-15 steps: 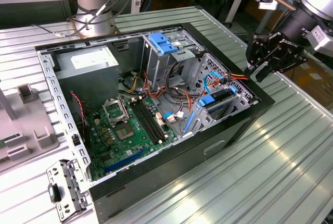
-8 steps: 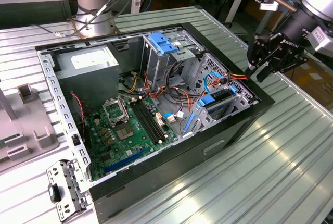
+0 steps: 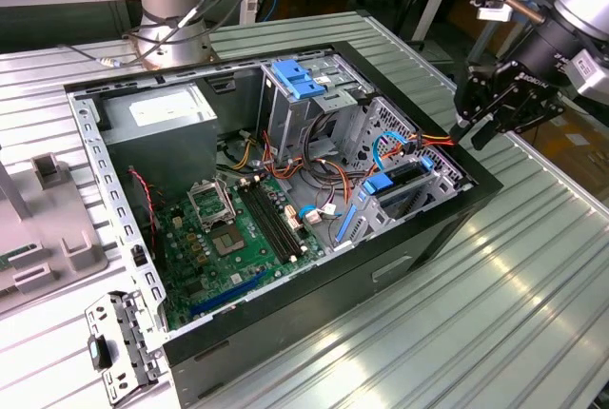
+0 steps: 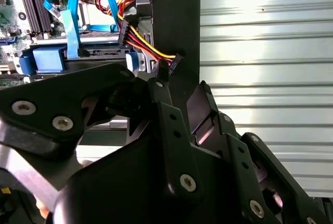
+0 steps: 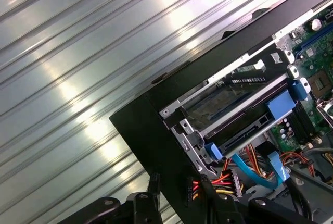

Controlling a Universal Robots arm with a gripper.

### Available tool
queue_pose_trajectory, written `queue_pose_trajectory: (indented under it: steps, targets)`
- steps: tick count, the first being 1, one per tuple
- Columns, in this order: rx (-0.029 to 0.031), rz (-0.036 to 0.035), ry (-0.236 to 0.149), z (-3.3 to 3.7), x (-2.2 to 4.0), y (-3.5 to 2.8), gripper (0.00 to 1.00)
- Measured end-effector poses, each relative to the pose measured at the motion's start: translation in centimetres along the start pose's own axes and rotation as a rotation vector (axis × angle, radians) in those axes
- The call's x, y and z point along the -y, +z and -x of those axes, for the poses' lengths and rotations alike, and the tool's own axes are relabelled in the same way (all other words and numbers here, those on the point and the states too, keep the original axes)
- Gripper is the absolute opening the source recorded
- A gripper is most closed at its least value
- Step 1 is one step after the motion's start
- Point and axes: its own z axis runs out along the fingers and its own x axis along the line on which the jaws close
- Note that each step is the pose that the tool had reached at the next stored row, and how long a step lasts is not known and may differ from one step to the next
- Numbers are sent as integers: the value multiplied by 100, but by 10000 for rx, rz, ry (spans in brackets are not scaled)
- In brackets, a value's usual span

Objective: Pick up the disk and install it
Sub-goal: 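Insert the first disk wire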

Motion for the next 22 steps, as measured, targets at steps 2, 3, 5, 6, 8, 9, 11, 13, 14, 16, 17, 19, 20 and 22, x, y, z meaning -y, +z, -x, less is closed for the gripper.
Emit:
queue_pose_trajectory:
  steps: [2,3,5,6,8,9,11,13,14,16,17,19,20,22]
  targets:
    - [-1,0,0,-12,8,5,42]
    - [-2,2,1,-15,9,12,42]
    - [1,-3,0,-15,7,22,42]
    - [4,-6,-2,-14,8,24,42]
    - [4,-6,-1,-8,14,25,42]
    - [4,-7,-1,-2,21,27,42]
    - [5,-7,-1,14,44,31,42]
    - [5,-7,-4,17,52,40,42]
    - [4,-6,-5,16,52,52,42]
    - [4,-5,-4,14,52,67,42]
    - [3,-5,-5,14,51,70,42]
    - [4,-5,-5,13,51,71,42]
    - [4,-6,-5,13,51,72,42]
    - [5,-7,-5,13,52,72,42]
